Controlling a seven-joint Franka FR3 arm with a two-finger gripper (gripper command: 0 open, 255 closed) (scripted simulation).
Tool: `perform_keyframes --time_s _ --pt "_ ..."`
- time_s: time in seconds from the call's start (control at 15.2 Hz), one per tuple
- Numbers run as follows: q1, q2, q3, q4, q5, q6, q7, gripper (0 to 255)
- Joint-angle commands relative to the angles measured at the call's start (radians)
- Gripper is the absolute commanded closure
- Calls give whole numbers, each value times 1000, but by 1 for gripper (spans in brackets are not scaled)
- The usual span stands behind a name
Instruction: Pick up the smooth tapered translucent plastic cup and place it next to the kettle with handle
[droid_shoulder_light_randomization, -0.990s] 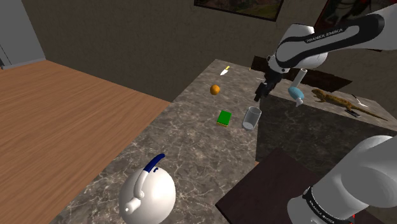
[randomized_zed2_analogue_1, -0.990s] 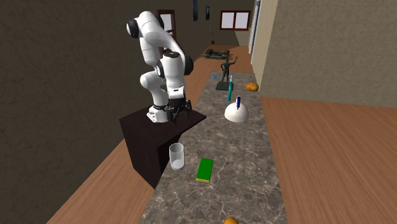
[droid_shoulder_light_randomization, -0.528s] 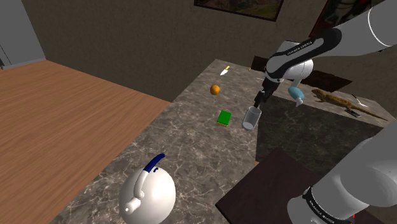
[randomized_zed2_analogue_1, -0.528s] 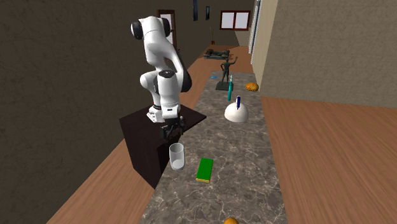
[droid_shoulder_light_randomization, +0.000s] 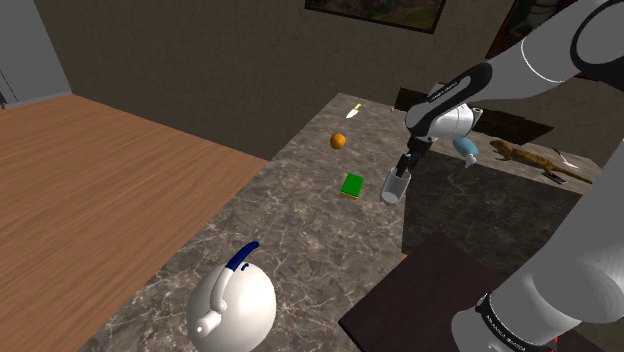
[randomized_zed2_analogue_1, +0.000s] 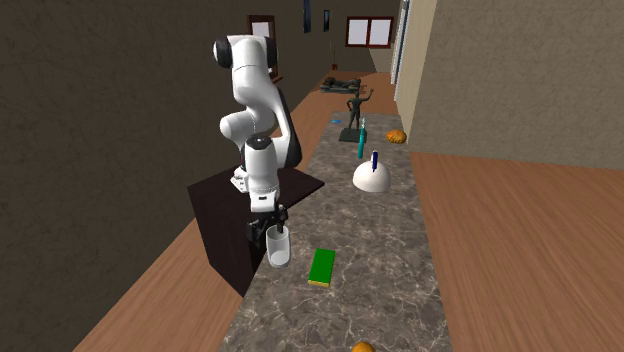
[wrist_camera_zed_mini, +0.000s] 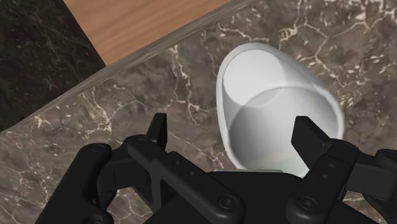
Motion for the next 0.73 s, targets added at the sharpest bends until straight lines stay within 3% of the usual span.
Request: perform_keyframes --time_s 0.0,0.66 --pt "-6 26 5 0 21 24 -17 0" --pt "-14 60 17 1 48 53 -36 0"
